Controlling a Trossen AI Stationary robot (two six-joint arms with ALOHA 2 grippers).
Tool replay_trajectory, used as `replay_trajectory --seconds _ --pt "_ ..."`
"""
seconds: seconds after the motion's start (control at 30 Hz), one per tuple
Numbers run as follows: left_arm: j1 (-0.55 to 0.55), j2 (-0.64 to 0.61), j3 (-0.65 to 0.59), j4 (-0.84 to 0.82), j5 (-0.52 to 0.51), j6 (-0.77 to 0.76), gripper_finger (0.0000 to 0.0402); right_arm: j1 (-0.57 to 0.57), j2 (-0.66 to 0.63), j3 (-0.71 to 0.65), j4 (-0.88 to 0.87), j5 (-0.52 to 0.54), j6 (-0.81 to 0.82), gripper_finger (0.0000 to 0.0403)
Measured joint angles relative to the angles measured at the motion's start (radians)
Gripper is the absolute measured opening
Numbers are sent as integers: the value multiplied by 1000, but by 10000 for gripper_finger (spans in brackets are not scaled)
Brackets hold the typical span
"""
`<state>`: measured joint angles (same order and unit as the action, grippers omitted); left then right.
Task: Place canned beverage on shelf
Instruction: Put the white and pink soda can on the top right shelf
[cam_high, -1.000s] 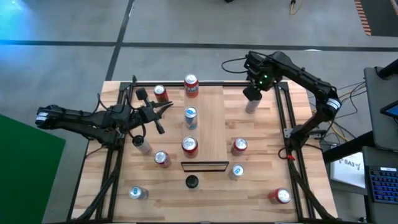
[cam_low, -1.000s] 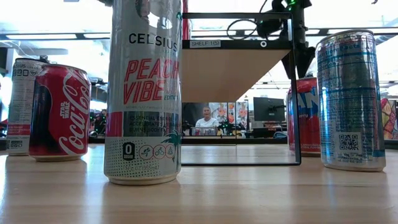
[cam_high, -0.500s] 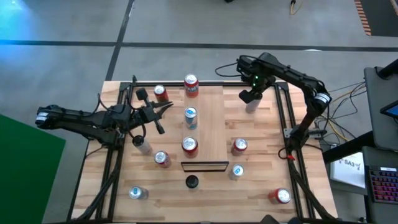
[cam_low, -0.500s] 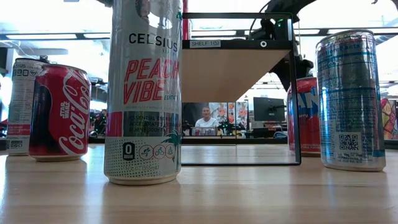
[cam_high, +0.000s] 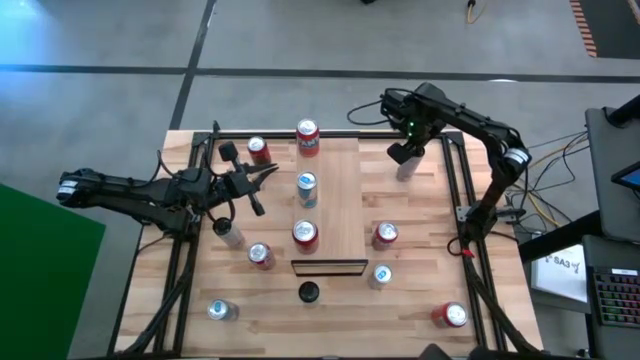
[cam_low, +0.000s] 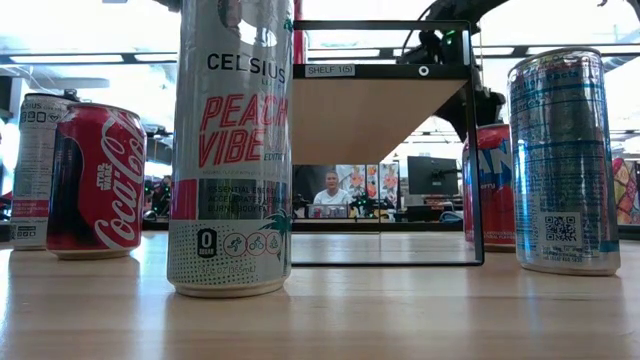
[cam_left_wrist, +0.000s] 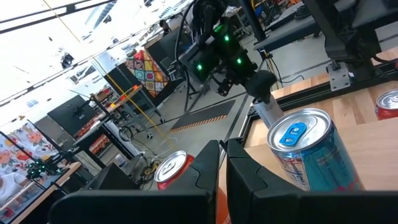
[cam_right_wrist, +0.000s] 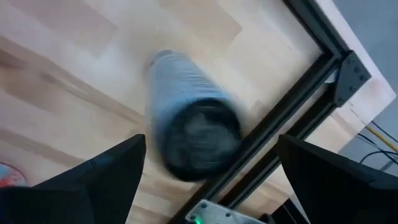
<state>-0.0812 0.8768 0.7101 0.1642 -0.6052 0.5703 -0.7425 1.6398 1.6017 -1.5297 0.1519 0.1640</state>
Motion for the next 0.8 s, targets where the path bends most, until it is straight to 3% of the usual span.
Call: replay_trajectory --seconds 0.8 --pt "0 0 0 -3 0 -19 0 0 -2 0 20 -52 12 352"
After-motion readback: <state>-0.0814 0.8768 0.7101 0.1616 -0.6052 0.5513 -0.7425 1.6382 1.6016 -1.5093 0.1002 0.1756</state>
